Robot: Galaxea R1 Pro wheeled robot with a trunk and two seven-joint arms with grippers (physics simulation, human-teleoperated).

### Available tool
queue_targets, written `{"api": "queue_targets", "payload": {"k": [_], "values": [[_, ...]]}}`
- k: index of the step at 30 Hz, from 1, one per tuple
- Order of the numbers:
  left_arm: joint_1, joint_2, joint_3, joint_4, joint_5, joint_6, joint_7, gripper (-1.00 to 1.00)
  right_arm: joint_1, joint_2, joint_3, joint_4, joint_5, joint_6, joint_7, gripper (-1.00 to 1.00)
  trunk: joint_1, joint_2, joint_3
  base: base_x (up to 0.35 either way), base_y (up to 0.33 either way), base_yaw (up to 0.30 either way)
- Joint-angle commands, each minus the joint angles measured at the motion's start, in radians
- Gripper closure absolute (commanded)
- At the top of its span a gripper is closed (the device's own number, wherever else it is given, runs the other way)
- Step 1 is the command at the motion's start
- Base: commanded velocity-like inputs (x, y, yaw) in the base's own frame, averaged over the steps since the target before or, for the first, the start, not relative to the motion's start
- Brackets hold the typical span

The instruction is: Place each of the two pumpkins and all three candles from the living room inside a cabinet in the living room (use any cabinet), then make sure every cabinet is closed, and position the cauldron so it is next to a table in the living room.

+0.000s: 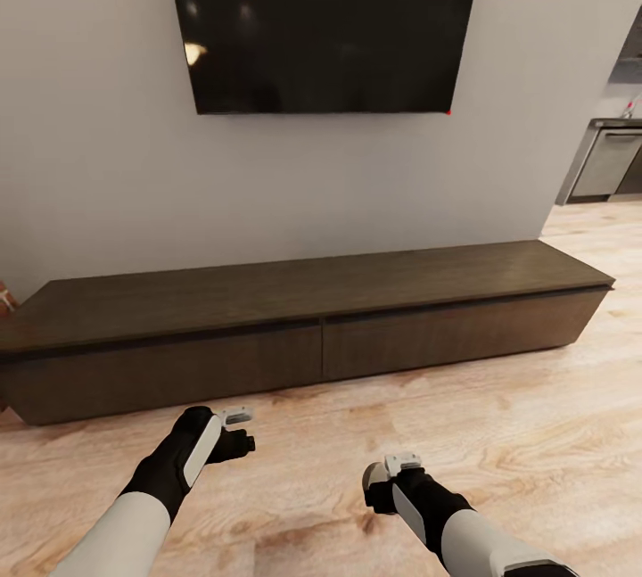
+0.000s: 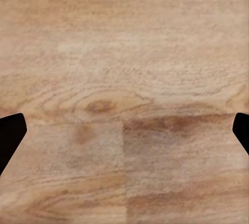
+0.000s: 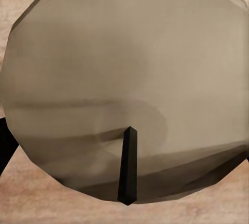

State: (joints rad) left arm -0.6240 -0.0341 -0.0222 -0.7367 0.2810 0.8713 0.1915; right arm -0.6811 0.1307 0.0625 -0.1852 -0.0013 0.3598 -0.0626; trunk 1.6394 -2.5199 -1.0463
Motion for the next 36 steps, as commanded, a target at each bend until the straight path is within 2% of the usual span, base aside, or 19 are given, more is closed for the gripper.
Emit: {"api": "queue_targets", "payload": {"k": [1, 31, 33, 36], "values": [[0.0, 0.0, -0.002, -0.001, 0.01, 0.003, 0.009, -1.0, 0.0, 0.0, 0.006, -0.002, 0.0, 0.007, -0.004, 1.0, 0.0, 0.0, -0.001, 0.0, 0.0, 0.004], [0.0, 0.0, -0.004, 0.0, 0.01, 0.003, 0.013, -1.0, 0.0, -0.001, 0.002, -0.005, -0.003, 0.006, 0.006, 1.0, 0.0, 0.0, 0.0, 0.0, 0.0, 0.0], [0.0, 0.0, -0.004, -0.001, 0.01, 0.003, 0.013, -1.0, 0.0, -0.001, 0.0, -0.01, -0.003, 0.005, 0.015, 1.0, 0.0, 0.0, 0.0, 0.0, 0.0, 0.0], [0.0, 0.0, -0.003, -0.001, 0.01, 0.002, 0.015, -1.0, 0.0, -0.002, -0.001, -0.064, -0.005, 0.01, 0.092, 1.0, 0.0, 0.0, 0.0, 0.0, 0.0, 0.0]]}}
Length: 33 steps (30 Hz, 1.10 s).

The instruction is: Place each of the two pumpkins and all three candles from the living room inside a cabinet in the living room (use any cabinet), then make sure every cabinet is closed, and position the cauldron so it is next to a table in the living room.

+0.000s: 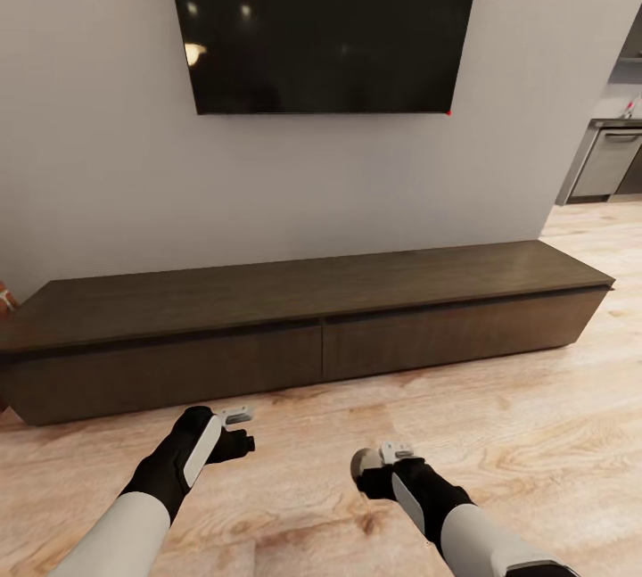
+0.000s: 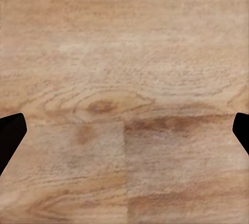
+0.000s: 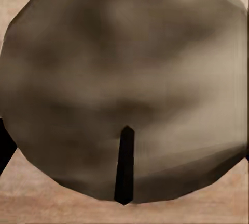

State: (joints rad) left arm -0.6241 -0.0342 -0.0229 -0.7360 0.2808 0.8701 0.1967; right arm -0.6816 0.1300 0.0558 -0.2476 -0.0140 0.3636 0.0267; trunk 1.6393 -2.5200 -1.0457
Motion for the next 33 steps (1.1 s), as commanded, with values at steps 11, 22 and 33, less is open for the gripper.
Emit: {"api": "queue_targets", "payload": {"k": [11, 22, 33], "values": [[0.0, 0.002, 0.005, 0.011, 0.016, -0.002, 0.007, -1.0, 0.0, -0.002, 0.001, -0.346, -0.069, 0.183, 0.132, 1.0, 0.0, 0.0, -0.001, 0.0, 0.0, 0.0], [0.0, 0.003, 0.007, 0.039, 0.017, -0.006, 0.004, -1.0, -0.043, -0.001, 0.004, -0.795, -0.32, 0.515, 0.133, 1.0, 0.0, 0.0, -0.001, 0.0, 0.0, 0.0], [0.0, 0.003, 0.011, 0.04, 0.021, -0.009, 0.0, -1.0, -0.12, 0.001, 0.004, -0.88, -0.561, 0.617, 0.134, 1.0, 0.0, 0.0, -0.001, 0.0, 0.0, 0.0]]}}
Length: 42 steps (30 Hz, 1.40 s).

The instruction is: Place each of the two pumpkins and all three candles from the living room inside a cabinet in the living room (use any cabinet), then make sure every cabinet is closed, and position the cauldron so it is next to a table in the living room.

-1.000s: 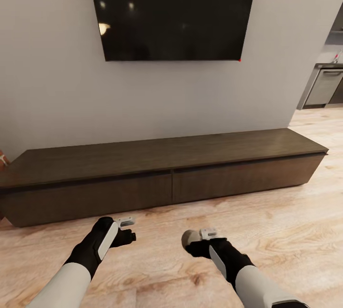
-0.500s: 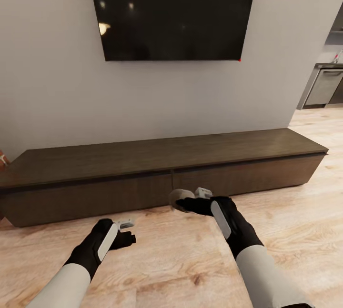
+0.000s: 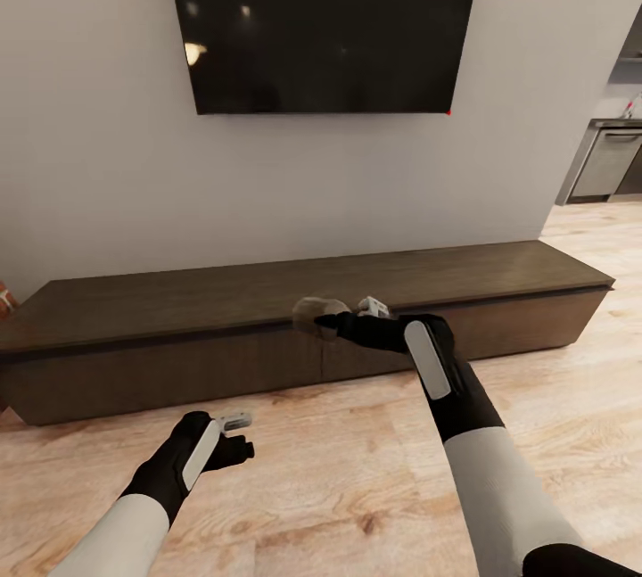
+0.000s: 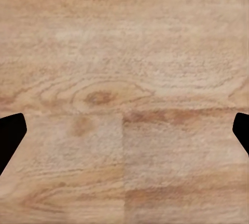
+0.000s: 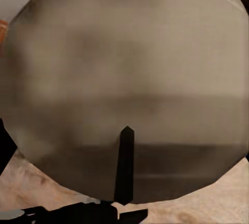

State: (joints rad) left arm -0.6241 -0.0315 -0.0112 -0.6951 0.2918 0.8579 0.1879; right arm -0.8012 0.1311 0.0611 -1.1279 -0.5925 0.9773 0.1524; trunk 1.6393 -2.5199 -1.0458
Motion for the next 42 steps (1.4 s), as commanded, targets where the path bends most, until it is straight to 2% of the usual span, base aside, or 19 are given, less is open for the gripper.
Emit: {"api": "queue_targets", "payload": {"k": [1, 5, 8, 9, 11, 13, 14, 17, 20, 25, 40, 42], "values": [[0.0, 0.0, 0.0, -0.001, 0.012, -0.006, 0.008, -1.0, -0.002, 0.0, -0.001, -0.002, -0.037, 0.008, 0.009, 1.0, 0.0, 0.0, -0.001, 0.0, 0.0, 0.0], [0.0, -0.001, 0.0, 0.001, 0.024, -0.047, -0.01, -1.0, -0.004, -0.001, 0.0, -0.003, -0.111, 0.011, 0.012, 1.0, 0.0, 0.0, -0.001, 0.0, 0.0, 0.0], [0.0, 0.001, 0.013, 0.026, 0.063, -0.081, -0.062, -1.0, -0.004, -0.001, 0.0, -0.004, -0.16, 0.016, 0.026, 1.0, 0.0, 0.0, -0.001, 0.0, 0.0, 0.0], [0.0, 0.002, 0.025, 0.057, 0.088, -0.097, -0.097, -1.0, -0.004, -0.001, 0.001, -0.004, -0.179, 0.018, 0.054, 1.0, 0.0, 0.0, -0.001, 0.0, 0.0, 0.0], [0.0, 0.003, 0.033, 0.085, 0.104, -0.12, -0.126, -1.0, -0.004, -0.001, 0.002, -0.004, -0.19, 0.02, 0.104, 1.0, 0.0, 0.0, -0.001, 0.0, 0.0, 0.0], [0.0, 0.003, 0.038, 0.114, 0.115, -0.158, -0.155, -1.0, -0.004, -0.001, 0.004, -0.004, -0.196, 0.034, 0.194, 1.0, 0.0, 0.0, -0.001, 0.0, 0.0, 0.0], [0.0, 0.003, 0.04, 0.13, 0.12, -0.18, -0.17, -1.0, -0.004, 0.0, 0.004, -0.004, -0.198, 0.049, 0.26, 1.0, 0.0, 0.0, -0.001, 0.0, 0.0, 0.0], [0.0, 0.002, 0.041, 0.142, 0.122, -0.201, -0.207, -1.0, -0.004, 0.0, 0.006, -0.004, -0.2, 0.069, 0.339, 1.0, 0.0, 0.0, -0.001, 0.0, 0.0, 0.0], [0.0, 0.002, 0.041, 0.145, 0.121, -0.207, -0.253, -1.0, -0.004, -0.003, 0.005, -0.004, -0.2, 0.07, 0.36, 1.0, 0.0, 0.0, -0.001, 0.0, 0.0, 0.0], [0.0, 0.006, 0.042, 0.149, 0.121, -0.211, -0.284, -1.0, -0.004, -0.002, 0.008, -0.003, -0.199, 0.069, 0.365, 1.0, 0.0, 0.0, -0.001, 0.0, 0.0, 0.0], [0.0, 0.007, 0.042, 0.16, 0.123, -0.215, -0.288, -1.0, -0.004, -0.002, 0.005, 0.004, -0.195, 0.068, 0.356, 1.0, 0.0, 0.0, -0.001, 0.0, 0.0, 0.0], [0.0, 0.006, 0.042, 0.16, 0.123, -0.215, -0.288, -1.0, -0.004, -0.002, 0.005, 0.004, -0.195, 0.068, 0.335, 1.0, 0.0, 0.0, -0.001, 0.0, 0.0, 0.0]]}}
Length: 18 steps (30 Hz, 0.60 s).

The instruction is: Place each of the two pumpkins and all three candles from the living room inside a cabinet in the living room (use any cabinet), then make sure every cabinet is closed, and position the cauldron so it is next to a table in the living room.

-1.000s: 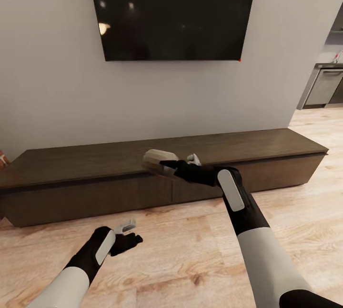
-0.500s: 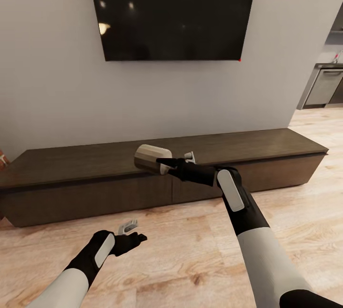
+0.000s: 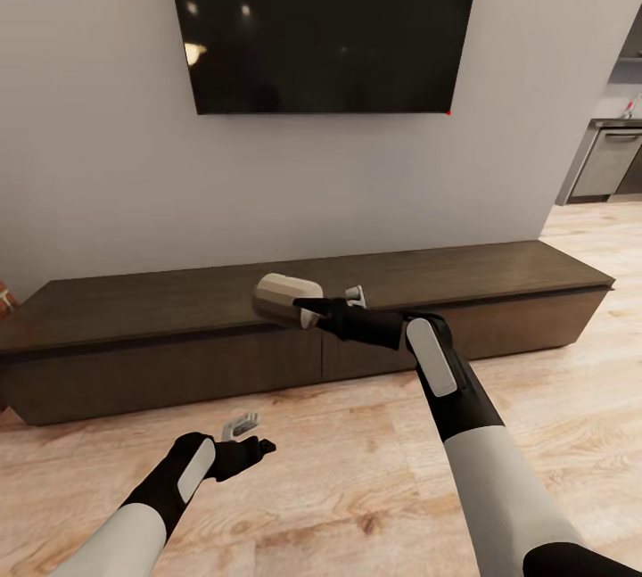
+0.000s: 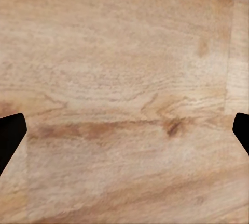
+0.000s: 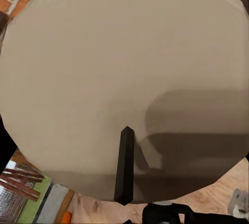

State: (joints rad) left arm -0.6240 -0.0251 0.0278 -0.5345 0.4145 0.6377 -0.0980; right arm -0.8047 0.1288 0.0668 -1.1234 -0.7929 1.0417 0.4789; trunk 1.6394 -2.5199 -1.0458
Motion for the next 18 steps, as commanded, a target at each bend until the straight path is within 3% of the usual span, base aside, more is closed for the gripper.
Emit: {"api": "queue_targets", "payload": {"k": [1, 6, 12, 18], "values": [[0.0, -0.001, 0.003, -0.001, 0.0, 0.005, -0.002, -1.0, -0.001, 0.0, -0.001, 0.0, 0.005, 0.003, -0.011, 1.0, 0.0, 0.0, -0.001, 0.0, 0.0, 0.0], [0.0, -0.001, 0.003, -0.001, -0.001, 0.005, -0.001, -1.0, -0.001, 0.002, -0.001, -0.001, 0.003, -0.003, -0.087, 1.0, 0.0, 0.0, -0.001, 0.0, 0.0, 0.0], [0.0, -0.001, 0.003, -0.001, -0.001, 0.005, 0.0, -1.0, -0.001, 0.004, 0.002, -0.001, 0.0, -0.007, -0.096, 1.0, 0.0, 0.0, -0.001, 0.0, 0.0, 0.0], [0.0, -0.001, 0.003, 0.004, -0.001, 0.005, 0.0, -1.0, -0.001, 0.003, -0.005, -0.001, -0.015, -0.033, -0.062, 1.0, 0.0, 0.0, -0.001, 0.0, 0.0, 0.0]]}}
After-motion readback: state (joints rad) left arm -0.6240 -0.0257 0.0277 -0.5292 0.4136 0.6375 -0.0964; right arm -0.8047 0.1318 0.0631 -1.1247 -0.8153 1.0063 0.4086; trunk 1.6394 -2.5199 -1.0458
